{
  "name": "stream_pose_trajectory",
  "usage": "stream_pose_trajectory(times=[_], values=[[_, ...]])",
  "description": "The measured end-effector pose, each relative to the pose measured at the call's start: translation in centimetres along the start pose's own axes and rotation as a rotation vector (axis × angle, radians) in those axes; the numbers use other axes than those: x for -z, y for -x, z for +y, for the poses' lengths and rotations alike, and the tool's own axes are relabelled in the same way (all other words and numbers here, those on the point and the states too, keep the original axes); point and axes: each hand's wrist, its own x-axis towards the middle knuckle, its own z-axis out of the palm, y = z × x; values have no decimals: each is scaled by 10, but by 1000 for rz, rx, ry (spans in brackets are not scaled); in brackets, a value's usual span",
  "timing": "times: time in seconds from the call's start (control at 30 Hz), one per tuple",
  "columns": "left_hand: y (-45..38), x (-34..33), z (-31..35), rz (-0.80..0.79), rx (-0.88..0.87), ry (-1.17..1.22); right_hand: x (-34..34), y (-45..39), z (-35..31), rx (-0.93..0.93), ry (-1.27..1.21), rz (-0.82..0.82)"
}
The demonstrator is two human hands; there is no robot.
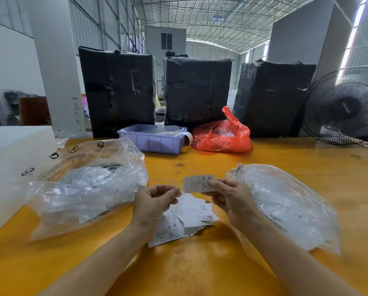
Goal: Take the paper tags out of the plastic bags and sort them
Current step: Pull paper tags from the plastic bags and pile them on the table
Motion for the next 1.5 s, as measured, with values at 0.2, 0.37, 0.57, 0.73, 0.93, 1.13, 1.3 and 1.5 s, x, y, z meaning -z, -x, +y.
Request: stream_pose_trajectory(times=[0.2,0.37,0.57,0.73,0.93,1.13,1.3,1.5], values=[[4,-2,1,-53,18,-26,-6,5,3,55,1,-89],[3,0,2,-38,9,-19,-6,9,7,243,598,-222],[4,-2,1,-40,4,-51,-3,1,1,205,215,51],[4,-2,-1,-82,-6,-94,-7,3,-3,118,-12,-4],[6,-4,-3,-89,-15,-97,-13,9,1,229,123,-27],[7,-6,-3,-108,-30,-94,-17,11,3,302,173,-54],[6,-6,-3,-113,-7,-92,-17,12,9,383,315,-30],[6,-5,-1,-128,48,-59,-16,12,9,404,340,-16]])
